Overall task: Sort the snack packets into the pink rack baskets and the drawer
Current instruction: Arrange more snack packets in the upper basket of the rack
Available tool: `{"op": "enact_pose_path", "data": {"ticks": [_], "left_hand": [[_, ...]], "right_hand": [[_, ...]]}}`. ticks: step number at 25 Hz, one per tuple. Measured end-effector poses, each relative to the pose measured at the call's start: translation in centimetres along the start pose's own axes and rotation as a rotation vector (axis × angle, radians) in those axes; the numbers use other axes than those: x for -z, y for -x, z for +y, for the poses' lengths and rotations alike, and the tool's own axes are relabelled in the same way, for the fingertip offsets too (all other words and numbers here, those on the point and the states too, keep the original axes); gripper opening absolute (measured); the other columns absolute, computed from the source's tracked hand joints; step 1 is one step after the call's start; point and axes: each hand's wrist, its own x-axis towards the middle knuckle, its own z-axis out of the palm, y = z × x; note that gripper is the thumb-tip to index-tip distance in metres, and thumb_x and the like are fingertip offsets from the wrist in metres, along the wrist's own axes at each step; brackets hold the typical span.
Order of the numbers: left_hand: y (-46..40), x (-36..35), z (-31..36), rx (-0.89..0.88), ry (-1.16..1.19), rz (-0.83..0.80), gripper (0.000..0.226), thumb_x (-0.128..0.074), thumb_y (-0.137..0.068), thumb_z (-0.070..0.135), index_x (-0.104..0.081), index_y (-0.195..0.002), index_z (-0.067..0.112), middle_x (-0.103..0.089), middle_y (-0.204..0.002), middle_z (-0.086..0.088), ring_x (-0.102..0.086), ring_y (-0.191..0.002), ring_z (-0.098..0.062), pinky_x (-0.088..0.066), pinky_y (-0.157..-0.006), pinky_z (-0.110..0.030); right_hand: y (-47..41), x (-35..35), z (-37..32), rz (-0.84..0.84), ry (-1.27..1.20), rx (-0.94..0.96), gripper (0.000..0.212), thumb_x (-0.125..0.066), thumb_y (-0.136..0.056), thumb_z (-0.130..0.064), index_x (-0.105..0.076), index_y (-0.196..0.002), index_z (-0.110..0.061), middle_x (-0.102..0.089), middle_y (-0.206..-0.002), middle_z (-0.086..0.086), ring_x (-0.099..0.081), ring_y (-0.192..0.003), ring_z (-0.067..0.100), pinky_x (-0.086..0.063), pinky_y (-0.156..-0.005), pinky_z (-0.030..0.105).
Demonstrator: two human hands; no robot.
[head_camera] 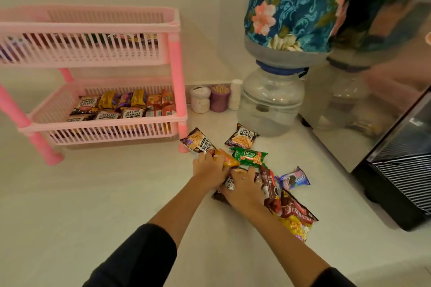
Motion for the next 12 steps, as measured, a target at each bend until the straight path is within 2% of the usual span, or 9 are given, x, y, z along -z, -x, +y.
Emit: {"op": "enact_pose_path", "data": {"ticks": [3, 7, 10, 12], "left_hand": [[1.4, -1.2, -0.2, 0.047, 0.010, 0.053, 0.057, -0.050, -0.085, 0.044, -0.033, -0.136, 0.025, -0.047, -0.130, -0.015, -0.042, -0.117, -0.035, -0.036, -0.090, -0.044], [4.0, -2.5, -1.6, 0.117, 0.050, 0.122, 0.070, -0.053, -0.084, 0.049, -0.024, -0.142, 0.022, -0.052, -0.120, -0.013, -0.051, -0.104, -0.029, -0.043, -0.077, -0.036], [5.3, -2.0, -2.8, 0.164, 0.064, 0.141, 0.065, -0.054, -0.084, 0.045, -0.027, -0.140, 0.024, -0.058, -0.120, -0.009, -0.051, -0.106, -0.028, -0.042, -0.079, -0.035], [5.9, -0.8, -3.6, 0.173, 0.235, 0.158, 0.056, -0.053, -0.085, 0.037, -0.034, -0.137, 0.025, -0.058, -0.123, -0.005, -0.052, -0.109, -0.027, -0.043, -0.083, -0.037]], "right_hand": [[0.9, -0.9, -0.1, 0.074, -0.032, 0.073, 0.049, -0.052, -0.081, -0.056, -0.047, -0.120, -0.028, -0.028, -0.134, 0.011, -0.044, -0.112, 0.041, -0.041, -0.093, 0.045], [1.6, -2.0, 0.2, 0.196, -0.085, 0.126, 0.041, -0.056, -0.081, -0.033, -0.048, -0.120, -0.026, -0.027, -0.139, 0.011, -0.045, -0.114, 0.036, -0.037, -0.099, 0.039], [1.6, -1.4, 0.0, 0.242, -0.200, 0.132, 0.042, -0.062, -0.077, -0.023, -0.048, -0.117, -0.025, -0.034, -0.130, 0.008, -0.052, -0.102, 0.031, -0.047, -0.083, 0.034], [1.5, -0.5, -0.7, 0.273, -0.321, 0.159, 0.041, -0.064, -0.078, -0.016, -0.050, -0.115, -0.024, -0.037, -0.125, 0.006, -0.055, -0.100, 0.027, -0.051, -0.079, 0.033]]}}
